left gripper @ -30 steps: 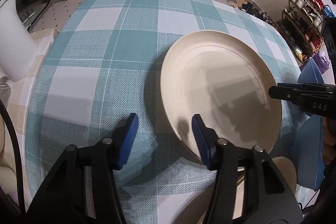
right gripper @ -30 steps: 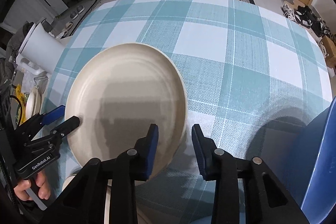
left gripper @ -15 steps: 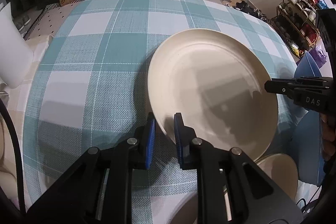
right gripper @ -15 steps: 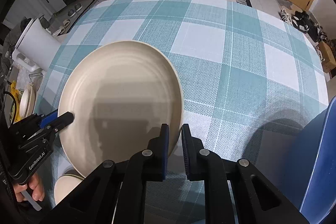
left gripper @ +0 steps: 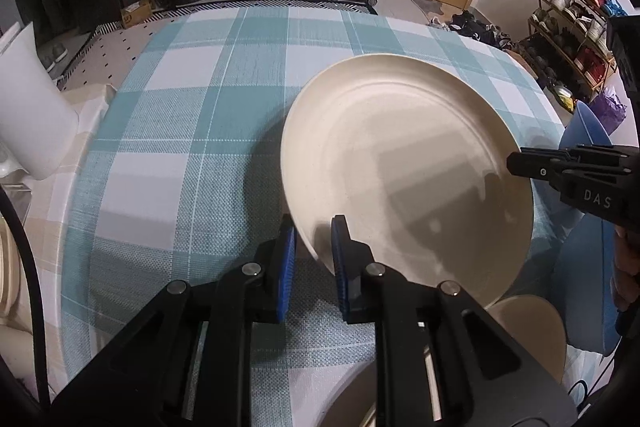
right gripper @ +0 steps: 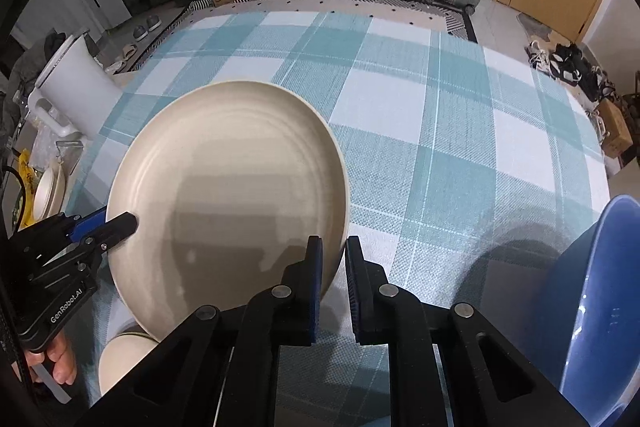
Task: Organize plates and bowls
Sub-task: 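Lift the cream plate off the tablecloth with both grippers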
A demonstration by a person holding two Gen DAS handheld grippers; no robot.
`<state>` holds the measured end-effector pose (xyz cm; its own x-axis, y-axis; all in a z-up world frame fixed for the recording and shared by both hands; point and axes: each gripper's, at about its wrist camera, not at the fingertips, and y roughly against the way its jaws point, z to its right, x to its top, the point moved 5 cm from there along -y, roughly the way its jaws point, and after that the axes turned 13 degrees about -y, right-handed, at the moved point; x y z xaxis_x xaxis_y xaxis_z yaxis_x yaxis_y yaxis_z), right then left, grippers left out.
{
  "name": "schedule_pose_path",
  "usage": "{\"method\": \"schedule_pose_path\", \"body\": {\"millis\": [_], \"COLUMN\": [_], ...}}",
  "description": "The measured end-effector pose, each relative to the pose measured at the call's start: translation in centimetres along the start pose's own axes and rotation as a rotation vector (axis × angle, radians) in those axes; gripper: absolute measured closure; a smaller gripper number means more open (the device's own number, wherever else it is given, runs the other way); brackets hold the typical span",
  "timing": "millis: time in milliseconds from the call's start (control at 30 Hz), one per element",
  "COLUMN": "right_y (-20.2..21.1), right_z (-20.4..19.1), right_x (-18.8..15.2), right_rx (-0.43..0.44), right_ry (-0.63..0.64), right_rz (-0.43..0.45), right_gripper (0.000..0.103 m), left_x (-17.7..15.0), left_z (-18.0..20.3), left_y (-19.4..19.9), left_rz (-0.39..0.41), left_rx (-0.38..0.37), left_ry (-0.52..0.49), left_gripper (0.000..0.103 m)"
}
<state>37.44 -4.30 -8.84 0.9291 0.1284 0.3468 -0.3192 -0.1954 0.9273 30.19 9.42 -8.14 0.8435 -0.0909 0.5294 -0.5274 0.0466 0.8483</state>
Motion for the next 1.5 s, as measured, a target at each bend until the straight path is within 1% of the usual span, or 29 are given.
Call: {"method": "schedule_pose_path", "body": {"millis": [367, 733, 1033, 1500], "right_y": [2.6, 5.5, 7.6, 10.1], "right_z": [-0.1, -1.0, -1.7, -1.8], "right_x": [-0.5, -1.8, -3.3, -6.6], "right_rx": [0.015, 0.035, 0.049, 0.075], "right_ry": [-0.002, 0.005, 0.011, 0.013], "right_rz": [0.040, 0.077, 0.108, 0.158], "right_gripper": [0.091, 0.091, 0.091, 0.091], "left_x": [0.0, -1.2, -3.0, -6.1], "left_z": [0.6, 1.0, 1.7, 3.4], "left_y": [2.7, 6.3, 9.0, 11.5], "left_rz": [0.037, 0.069, 0.089, 0.103], "left_rx": [0.006, 0.018, 0.023, 0.030], "left_ry": [-0.007, -0.011, -0.004, -0.016], "left_gripper": [0.088, 0.088, 0.088, 0.088]}}
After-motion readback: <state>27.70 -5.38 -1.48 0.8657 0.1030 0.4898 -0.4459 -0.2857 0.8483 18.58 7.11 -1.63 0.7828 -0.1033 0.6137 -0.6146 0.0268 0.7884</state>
